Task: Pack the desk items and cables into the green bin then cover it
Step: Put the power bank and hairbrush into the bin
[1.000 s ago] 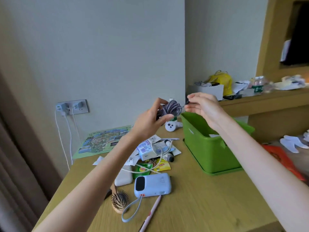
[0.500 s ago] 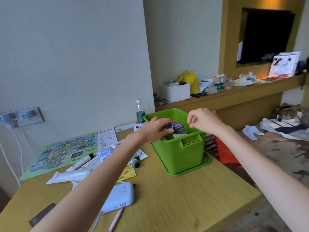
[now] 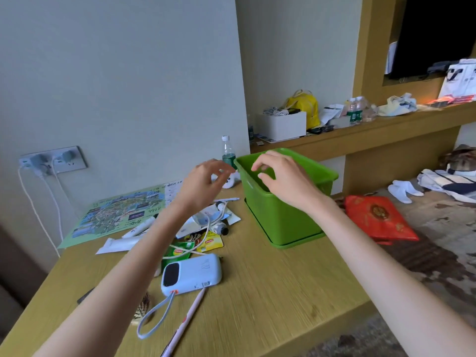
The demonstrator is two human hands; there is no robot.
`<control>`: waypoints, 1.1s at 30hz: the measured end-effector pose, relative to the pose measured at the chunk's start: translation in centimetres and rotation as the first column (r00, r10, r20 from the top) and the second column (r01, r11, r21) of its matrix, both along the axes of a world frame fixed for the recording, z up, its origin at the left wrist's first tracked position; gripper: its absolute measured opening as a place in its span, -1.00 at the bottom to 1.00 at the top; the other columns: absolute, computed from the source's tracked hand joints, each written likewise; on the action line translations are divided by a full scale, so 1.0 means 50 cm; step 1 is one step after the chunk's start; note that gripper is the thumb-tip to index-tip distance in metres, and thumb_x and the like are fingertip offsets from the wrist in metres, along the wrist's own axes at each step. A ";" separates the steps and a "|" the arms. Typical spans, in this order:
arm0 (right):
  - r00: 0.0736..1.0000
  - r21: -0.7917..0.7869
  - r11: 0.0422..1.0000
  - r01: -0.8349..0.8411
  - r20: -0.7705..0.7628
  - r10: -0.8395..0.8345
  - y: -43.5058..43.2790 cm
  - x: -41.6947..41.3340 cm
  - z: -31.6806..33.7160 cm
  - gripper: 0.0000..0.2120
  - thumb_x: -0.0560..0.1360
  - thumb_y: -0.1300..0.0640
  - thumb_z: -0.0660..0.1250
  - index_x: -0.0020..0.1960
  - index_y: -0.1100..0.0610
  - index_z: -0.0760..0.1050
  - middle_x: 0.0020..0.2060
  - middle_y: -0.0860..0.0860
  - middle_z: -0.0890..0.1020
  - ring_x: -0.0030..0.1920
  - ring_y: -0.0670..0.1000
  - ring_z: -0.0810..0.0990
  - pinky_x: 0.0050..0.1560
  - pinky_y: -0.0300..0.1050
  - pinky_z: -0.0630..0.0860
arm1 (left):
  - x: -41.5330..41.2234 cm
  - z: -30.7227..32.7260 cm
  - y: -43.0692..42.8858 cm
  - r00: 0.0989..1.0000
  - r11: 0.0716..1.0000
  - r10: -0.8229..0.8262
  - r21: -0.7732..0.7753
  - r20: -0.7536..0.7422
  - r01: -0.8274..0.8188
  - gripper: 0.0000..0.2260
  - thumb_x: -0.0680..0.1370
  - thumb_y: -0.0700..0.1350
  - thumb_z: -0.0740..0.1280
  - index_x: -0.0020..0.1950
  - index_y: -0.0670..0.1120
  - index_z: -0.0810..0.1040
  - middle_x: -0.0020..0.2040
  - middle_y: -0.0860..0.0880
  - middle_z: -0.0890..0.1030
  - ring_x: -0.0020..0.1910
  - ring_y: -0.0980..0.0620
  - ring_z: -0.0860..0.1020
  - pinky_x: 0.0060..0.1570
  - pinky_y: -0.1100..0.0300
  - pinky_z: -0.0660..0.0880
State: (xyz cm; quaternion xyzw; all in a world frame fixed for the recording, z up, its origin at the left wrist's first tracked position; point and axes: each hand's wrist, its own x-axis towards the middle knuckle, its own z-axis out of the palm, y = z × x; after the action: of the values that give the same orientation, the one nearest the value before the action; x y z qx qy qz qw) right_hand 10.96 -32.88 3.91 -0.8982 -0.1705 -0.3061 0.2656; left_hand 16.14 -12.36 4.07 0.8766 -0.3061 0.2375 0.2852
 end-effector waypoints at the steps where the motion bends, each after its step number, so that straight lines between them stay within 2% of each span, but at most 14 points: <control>1: 0.999 -0.008 1.000 -0.017 0.030 0.017 0.026 -0.004 -0.007 -0.86 0.54 0.25 0.32 0.06 0.08 0.56 0.02 -0.14 0.54 0.01 -0.10 0.52 -0.18 -0.33 0.32 | -0.011 -0.007 0.030 1.000 1.000 0.018 -0.018 -0.019 -0.019 -0.81 0.63 -0.09 0.23 0.09 -0.01 0.63 0.07 0.04 0.63 0.02 0.05 0.58 0.02 0.07 0.52; 4: 0.993 -0.026 0.994 -0.109 0.046 0.110 0.101 -0.016 -0.036 -0.85 0.53 0.27 0.32 0.04 0.07 0.56 0.07 -0.11 0.57 0.03 -0.09 0.53 -0.15 -0.32 0.34 | -0.041 -0.034 0.116 0.993 0.996 0.083 -0.038 -0.079 -0.086 -0.83 0.61 -0.15 0.25 0.04 -0.05 0.65 0.02 0.02 0.66 -0.03 0.02 0.61 0.02 -0.01 0.56; 8: 0.959 0.011 0.968 -0.249 -0.138 0.248 0.185 -0.019 -0.096 -0.85 0.52 0.27 0.33 -0.04 0.04 0.56 0.00 -0.10 0.56 -0.01 -0.03 0.57 -0.06 0.01 0.53 | -0.078 -0.091 0.215 0.974 0.988 0.156 0.013 -0.164 -0.156 -0.83 0.61 -0.16 0.26 0.06 -0.06 0.65 -0.01 0.04 0.68 -0.04 0.03 0.64 0.02 -0.03 0.57; 9: 0.945 0.011 0.962 -0.272 -0.186 0.270 0.200 -0.018 -0.114 -0.85 0.51 0.27 0.32 -0.05 0.04 0.57 -0.04 -0.10 0.56 -0.03 -0.04 0.57 -0.05 0.02 0.53 | -0.087 -0.107 0.234 0.968 0.986 0.168 0.042 -0.187 -0.163 -0.82 0.61 -0.14 0.26 0.08 -0.05 0.65 0.01 0.06 0.68 -0.02 0.05 0.63 0.03 -0.02 0.56; 12: 0.907 -0.029 0.954 -0.299 -0.320 0.275 0.236 -0.010 -0.160 -0.83 0.52 0.26 0.30 0.01 0.03 0.59 -0.07 -0.12 0.55 -0.01 -0.07 0.55 -0.10 -0.08 0.47 | -0.111 -0.157 0.274 0.955 0.978 0.184 0.135 -0.233 -0.156 -0.84 0.61 -0.11 0.26 0.10 -0.02 0.63 0.05 0.07 0.66 0.01 0.08 0.61 0.02 0.07 0.54; 14: 0.876 -0.061 0.948 -0.313 -0.404 0.263 0.255 -0.002 -0.179 -0.83 0.54 0.24 0.30 0.07 0.05 0.59 0.00 -0.08 0.59 0.06 -0.04 0.56 0.00 -0.04 0.51 | -0.124 -0.190 0.286 0.952 0.975 0.178 0.177 -0.248 -0.137 -0.85 0.60 -0.12 0.30 0.09 -0.05 0.64 0.04 0.03 0.65 0.01 0.05 0.59 0.04 0.05 0.52; 16: 0.808 0.000 0.934 -0.357 -0.502 0.309 0.265 0.003 -0.189 -0.86 0.53 0.14 0.37 0.08 0.08 0.60 0.03 -0.05 0.62 0.07 -0.06 0.57 0.14 -0.02 0.52 | -0.139 -0.218 0.291 0.939 0.975 0.166 0.193 -0.300 -0.111 -0.84 0.59 -0.08 0.31 0.11 -0.06 0.64 0.06 0.03 0.65 0.04 0.03 0.58 0.09 -0.01 0.50; 18: 0.714 0.019 0.908 -0.419 -0.611 0.343 0.267 0.002 -0.190 -0.70 0.44 0.02 0.48 0.13 0.09 0.58 0.08 -0.08 0.60 0.12 -0.09 0.54 0.19 -0.12 0.48 | -0.149 -0.240 0.293 0.927 0.969 0.174 0.225 -0.334 -0.101 -0.79 0.60 -0.01 0.30 0.18 -0.03 0.59 0.10 0.04 0.63 0.10 0.02 0.55 0.14 -0.03 0.46; 20: 0.685 -0.093 0.886 -0.455 -0.672 0.281 0.267 0.001 -0.195 -0.51 0.36 -0.01 0.55 0.22 0.06 0.51 0.19 -0.07 0.54 0.20 -0.08 0.49 0.24 -0.13 0.43 | -0.154 -0.253 0.294 0.927 0.960 0.209 0.247 -0.311 -0.134 -0.75 0.59 0.04 0.29 0.23 0.01 0.55 0.13 0.04 0.62 0.16 0.01 0.51 0.19 -0.05 0.41; 22: 0.718 -0.190 0.885 -0.424 -0.666 0.201 0.265 0.000 -0.209 -0.36 0.31 -0.01 0.57 0.32 0.04 0.42 0.29 -0.07 0.48 0.28 -0.05 0.44 0.28 -0.06 0.41 | -0.155 -0.257 0.293 0.926 0.958 0.228 0.241 -0.302 -0.157 -0.74 0.59 0.05 0.28 0.25 0.02 0.53 0.14 0.04 0.61 0.20 -0.01 0.48 0.22 -0.07 0.38; 24: 0.724 -0.204 0.903 -0.378 -0.673 0.151 0.263 -0.003 -0.222 -0.27 0.30 -0.04 0.56 0.39 0.00 0.34 0.35 -0.04 0.43 0.32 -0.01 0.40 0.30 0.02 0.40 | -0.157 -0.256 0.292 0.922 0.958 0.232 0.237 -0.311 -0.162 -0.74 0.59 0.04 0.28 0.26 0.01 0.53 0.14 0.02 0.61 0.21 -0.02 0.48 0.22 -0.07 0.38; 27: 0.750 -0.147 0.928 -0.343 -0.638 0.176 0.260 -0.008 -0.238 -0.31 0.28 -0.06 0.56 0.32 -0.05 0.35 0.29 -0.03 0.46 0.21 -0.03 0.40 0.18 0.00 0.41 | -0.161 -0.255 0.293 0.923 0.973 0.192 0.190 -0.334 -0.134 -0.73 0.60 0.00 0.28 0.27 -0.03 0.53 0.16 0.00 0.61 0.19 -0.03 0.50 0.20 -0.04 0.41; 30: 0.830 -0.141 0.951 -0.276 -0.533 0.161 0.252 -0.015 -0.241 -0.37 0.22 -0.06 0.58 0.18 -0.11 0.34 0.16 -0.01 0.53 0.07 0.00 0.44 0.03 -0.01 0.44 | -0.170 -0.248 0.292 0.920 0.991 0.123 -0.004 -0.373 -0.135 -0.76 0.64 -0.07 0.23 0.27 -0.08 0.53 0.16 0.00 0.62 0.17 0.03 0.55 0.17 0.08 0.46; 33: 0.856 -0.011 0.976 -0.218 -0.483 0.186 0.233 -0.022 -0.232 -0.38 0.20 -0.08 0.59 0.10 -0.15 0.29 0.10 -0.03 0.55 0.02 0.03 0.51 0.01 0.01 0.50 | -0.179 -0.233 0.290 0.924 0.966 0.103 -0.185 -0.369 -0.182 -0.75 0.66 -0.08 0.15 0.28 -0.10 0.50 0.15 0.00 0.62 0.14 0.08 0.55 0.09 0.24 0.47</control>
State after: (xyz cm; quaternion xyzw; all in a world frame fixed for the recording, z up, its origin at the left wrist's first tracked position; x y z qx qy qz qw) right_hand 9.86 -21.25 -7.69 -0.9312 -0.2027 -0.0391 0.3004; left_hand 7.18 2.15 -7.59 0.8890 -0.1569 0.1266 0.4112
